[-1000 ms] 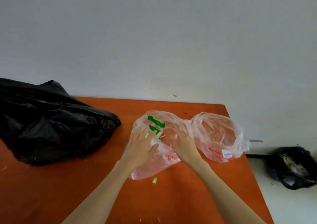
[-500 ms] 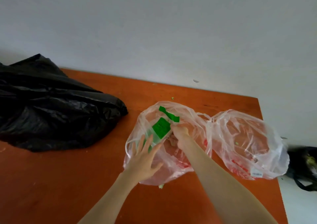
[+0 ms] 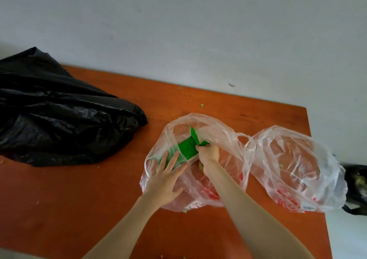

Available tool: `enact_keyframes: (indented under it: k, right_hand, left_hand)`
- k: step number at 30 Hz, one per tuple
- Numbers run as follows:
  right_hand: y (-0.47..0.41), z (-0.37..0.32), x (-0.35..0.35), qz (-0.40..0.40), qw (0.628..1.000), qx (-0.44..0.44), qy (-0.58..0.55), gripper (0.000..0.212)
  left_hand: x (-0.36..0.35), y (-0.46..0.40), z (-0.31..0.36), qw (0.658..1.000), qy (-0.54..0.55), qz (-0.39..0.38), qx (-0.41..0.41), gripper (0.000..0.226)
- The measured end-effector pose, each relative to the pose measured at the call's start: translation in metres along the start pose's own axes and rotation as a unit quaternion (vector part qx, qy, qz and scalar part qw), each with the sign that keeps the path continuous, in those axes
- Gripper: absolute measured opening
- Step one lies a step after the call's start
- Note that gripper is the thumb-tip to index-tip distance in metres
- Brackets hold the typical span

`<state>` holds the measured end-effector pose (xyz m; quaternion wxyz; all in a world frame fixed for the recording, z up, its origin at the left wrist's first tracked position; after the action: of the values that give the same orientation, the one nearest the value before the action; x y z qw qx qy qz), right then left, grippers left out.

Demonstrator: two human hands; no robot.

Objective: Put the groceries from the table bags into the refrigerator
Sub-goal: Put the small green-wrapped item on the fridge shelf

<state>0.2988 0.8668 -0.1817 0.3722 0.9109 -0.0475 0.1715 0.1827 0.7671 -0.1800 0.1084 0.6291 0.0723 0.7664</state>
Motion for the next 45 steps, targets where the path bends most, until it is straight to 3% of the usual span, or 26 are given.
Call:
enact_keyframes:
  k: [4,7,10,13,16,19,22,26,29,31,34,36,41,45]
  right_hand:
    - [0.009,0.001,0.003,-0.021,0.999,0.010,-0.047,0.030]
    - [0.019,-0.004,0.002,-0.081,0.995,-0.013,-0.058,0.022]
    - [0.027,-0.018,0.003,-0.136,0.990,0.018,-0.008,0.022]
    - [0.038,-0.033,0.007,-0.141,0.981,0.093,0.095,0.022]
    - [0.065,-0.050,0.018,-0.136,0.961,0.175,0.166,0.008]
    - [0.099,-0.072,0.038,-0.084,0.933,0.291,0.194,0.011]
    - [0.128,-0.078,0.071,0.003,0.921,0.344,0.180,0.026]
    - [0.164,-0.062,0.133,0.112,0.937,0.329,-0.019,0.024]
    - [0.198,-0.033,0.173,0.183,0.925,0.298,-0.148,0.017]
    - [0.227,-0.008,0.196,0.223,0.911,0.286,-0.196,0.023]
    - [0.263,0.046,0.228,0.294,0.891,0.252,-0.237,0.007]
    - [0.282,0.093,0.246,0.341,0.882,0.212,-0.245,0.009]
    - [0.354,0.221,0.280,0.431,0.842,0.123,-0.299,0.009]
    - [0.433,0.333,0.294,0.493,0.800,0.066,-0.337,0.005]
  left_hand:
    - [0.005,0.002,0.003,1.000,0.020,0.015,0.008,0.073]
    - [0.017,0.005,0.009,0.998,0.051,0.035,-0.003,0.069]
    - [0.032,0.012,0.013,0.996,0.075,0.057,-0.010,0.067]
    - [0.042,0.022,0.013,0.995,0.076,0.066,-0.015,0.064]
    - [0.044,0.036,0.008,0.997,0.057,0.056,-0.018,0.065]
    - [0.043,0.043,-0.001,0.999,0.044,0.017,-0.008,0.063]
    - [0.048,0.045,-0.003,0.999,0.045,-0.008,-0.029,0.058]
    - [0.086,0.046,0.012,0.992,0.059,0.042,-0.100,0.054]
    - [0.113,0.051,0.031,0.981,0.040,0.084,-0.172,0.057]
    - [0.119,0.056,0.048,0.970,0.037,0.103,-0.218,0.056]
    - [0.117,0.074,0.088,0.946,0.060,0.127,-0.291,0.056]
    - [0.101,0.091,0.122,0.929,0.033,0.110,-0.351,0.057]
    - [0.056,0.162,0.206,0.900,0.014,0.035,-0.434,0.056]
    - [0.017,0.252,0.263,0.857,-0.023,-0.022,-0.514,0.058]
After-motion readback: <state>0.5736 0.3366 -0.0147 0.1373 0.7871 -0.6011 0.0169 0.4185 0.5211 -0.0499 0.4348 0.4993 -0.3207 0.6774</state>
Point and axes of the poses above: each hand's wrist, its own y-axis away from the middle knuckle, its own x-axis out of the back of the hand, z = x × y, the point moved 7 cm from there along -y, towards the middle knuckle, and after that the axes turned 4 degrees about z, right-handed, at the moved point
